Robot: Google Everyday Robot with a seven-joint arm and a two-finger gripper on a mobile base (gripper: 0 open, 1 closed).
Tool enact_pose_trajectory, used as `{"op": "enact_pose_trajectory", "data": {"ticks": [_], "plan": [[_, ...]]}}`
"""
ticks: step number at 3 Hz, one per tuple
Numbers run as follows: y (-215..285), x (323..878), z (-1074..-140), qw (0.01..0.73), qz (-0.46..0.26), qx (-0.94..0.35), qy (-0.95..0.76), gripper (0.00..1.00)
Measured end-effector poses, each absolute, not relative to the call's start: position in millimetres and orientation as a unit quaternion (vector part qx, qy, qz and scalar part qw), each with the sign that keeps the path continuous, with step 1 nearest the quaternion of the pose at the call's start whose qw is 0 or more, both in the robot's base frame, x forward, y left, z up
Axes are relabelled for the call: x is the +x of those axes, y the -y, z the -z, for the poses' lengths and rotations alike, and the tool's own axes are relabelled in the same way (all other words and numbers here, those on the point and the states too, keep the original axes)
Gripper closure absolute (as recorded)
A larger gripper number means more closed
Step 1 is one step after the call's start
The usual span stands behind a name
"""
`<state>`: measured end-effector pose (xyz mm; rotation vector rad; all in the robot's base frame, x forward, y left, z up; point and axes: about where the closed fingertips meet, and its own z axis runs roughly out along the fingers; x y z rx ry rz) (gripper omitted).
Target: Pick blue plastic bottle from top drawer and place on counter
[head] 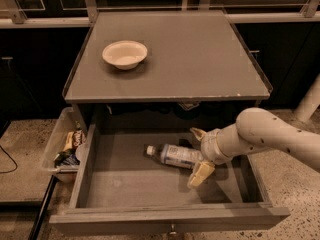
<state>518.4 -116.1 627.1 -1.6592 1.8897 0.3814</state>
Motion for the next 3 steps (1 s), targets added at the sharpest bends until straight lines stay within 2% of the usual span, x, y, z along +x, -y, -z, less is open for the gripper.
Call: {"op": "enact_pose_trajectory", "data": {"ticks": [1, 2, 3], "plan": [[108.6, 525.2, -610.8, 0.285, -0.163, -0.625, -0.708, 0.0], [108.1, 525.3, -610.1, 0.285, -0.163, -0.625, -0.708, 0.19], [108.1, 525.3, -610.1, 0.285, -0.163, -0.625, -0.708, 0.42]]}}
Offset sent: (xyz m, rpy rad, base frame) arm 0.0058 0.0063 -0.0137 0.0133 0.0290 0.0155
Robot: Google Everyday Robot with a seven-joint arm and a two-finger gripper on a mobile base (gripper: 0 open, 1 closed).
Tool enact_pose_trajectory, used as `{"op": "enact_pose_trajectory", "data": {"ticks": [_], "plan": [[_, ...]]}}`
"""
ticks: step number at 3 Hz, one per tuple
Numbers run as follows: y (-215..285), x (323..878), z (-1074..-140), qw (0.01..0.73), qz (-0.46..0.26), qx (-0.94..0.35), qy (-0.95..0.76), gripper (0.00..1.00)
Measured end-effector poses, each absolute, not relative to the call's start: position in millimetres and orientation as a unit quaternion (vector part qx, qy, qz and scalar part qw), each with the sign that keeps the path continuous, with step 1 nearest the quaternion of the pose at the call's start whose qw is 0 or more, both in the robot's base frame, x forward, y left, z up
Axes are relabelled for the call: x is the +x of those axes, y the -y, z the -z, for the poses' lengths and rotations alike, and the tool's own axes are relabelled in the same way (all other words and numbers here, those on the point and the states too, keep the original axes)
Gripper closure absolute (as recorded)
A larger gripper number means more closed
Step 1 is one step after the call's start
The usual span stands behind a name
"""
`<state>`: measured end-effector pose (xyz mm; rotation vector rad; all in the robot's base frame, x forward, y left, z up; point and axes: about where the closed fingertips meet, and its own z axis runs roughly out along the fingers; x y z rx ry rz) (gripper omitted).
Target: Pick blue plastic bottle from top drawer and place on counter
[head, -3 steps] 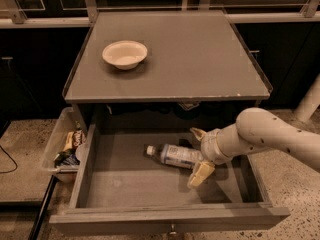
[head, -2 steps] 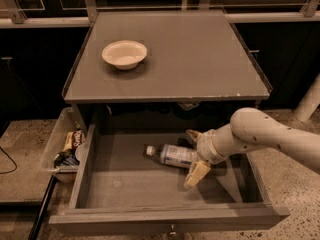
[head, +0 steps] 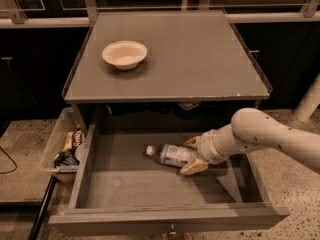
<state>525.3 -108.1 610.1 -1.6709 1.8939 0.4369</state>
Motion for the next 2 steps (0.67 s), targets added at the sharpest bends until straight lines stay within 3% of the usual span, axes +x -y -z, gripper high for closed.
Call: {"op": "enact_pose_trajectory", "data": {"ticks": [2], "plan": [[108.1, 525.2, -610.2, 0.285, -0.163, -0.625, -0.708, 0.89]]}}
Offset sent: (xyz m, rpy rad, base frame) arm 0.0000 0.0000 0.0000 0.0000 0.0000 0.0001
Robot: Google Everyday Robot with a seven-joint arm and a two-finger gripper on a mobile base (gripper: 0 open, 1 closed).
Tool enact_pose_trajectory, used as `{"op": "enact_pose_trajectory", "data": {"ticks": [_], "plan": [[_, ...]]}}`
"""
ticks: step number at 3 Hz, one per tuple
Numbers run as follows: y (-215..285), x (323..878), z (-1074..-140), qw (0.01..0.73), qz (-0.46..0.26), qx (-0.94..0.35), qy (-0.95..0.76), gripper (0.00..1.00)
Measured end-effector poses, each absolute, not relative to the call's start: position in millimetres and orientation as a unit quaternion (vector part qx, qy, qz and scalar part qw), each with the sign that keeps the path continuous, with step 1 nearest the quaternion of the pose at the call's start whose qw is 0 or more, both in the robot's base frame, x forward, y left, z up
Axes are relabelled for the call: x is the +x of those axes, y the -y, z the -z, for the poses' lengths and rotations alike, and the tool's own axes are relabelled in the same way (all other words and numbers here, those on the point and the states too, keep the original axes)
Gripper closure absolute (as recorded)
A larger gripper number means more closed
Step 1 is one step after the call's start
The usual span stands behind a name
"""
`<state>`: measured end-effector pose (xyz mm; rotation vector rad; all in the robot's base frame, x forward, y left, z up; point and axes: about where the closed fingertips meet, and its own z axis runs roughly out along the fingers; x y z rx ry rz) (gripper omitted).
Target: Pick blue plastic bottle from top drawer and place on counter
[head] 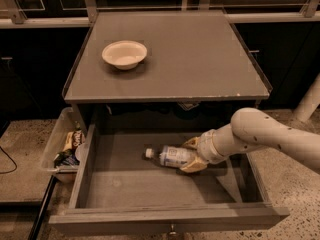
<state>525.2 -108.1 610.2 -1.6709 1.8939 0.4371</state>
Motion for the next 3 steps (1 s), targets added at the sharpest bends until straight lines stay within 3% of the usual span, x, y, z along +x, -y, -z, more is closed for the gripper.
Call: {"op": "enact_pose_trajectory", "data": {"ticks": [1, 3], "plan": [[109.1, 516.1, -621.3, 0.286, -0.166, -0.622, -0.71, 1.0], [111.4, 487.3, -698.9, 0.308, -0.148, -0.645, -0.684, 1.0]]}}
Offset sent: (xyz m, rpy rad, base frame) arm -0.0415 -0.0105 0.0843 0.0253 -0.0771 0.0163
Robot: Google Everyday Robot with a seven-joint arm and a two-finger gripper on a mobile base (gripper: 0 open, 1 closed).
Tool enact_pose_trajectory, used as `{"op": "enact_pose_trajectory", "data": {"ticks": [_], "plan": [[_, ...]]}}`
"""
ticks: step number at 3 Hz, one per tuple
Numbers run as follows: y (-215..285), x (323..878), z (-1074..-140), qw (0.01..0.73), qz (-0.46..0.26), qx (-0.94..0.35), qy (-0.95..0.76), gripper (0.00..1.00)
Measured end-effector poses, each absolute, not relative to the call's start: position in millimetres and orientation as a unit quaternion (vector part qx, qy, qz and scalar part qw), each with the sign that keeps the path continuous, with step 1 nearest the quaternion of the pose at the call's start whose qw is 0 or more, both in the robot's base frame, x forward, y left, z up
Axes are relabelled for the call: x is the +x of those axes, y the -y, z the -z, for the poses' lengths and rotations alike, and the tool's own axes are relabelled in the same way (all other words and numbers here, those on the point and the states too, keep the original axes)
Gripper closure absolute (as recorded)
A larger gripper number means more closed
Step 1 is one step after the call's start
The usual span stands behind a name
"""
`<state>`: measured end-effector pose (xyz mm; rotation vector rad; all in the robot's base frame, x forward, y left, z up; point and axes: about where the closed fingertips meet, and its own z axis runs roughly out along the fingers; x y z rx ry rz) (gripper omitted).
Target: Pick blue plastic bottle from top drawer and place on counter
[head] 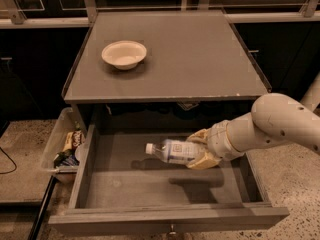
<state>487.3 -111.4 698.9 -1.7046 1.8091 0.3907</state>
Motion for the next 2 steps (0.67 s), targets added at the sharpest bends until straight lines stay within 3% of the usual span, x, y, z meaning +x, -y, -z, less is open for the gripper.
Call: {"op": "enact_pose_trajectory", "data": {"ticks": [2], "plan": [[111.6, 466.7, -841.1, 0.328, -0.074, -0.676, -0.655, 1.0]]}}
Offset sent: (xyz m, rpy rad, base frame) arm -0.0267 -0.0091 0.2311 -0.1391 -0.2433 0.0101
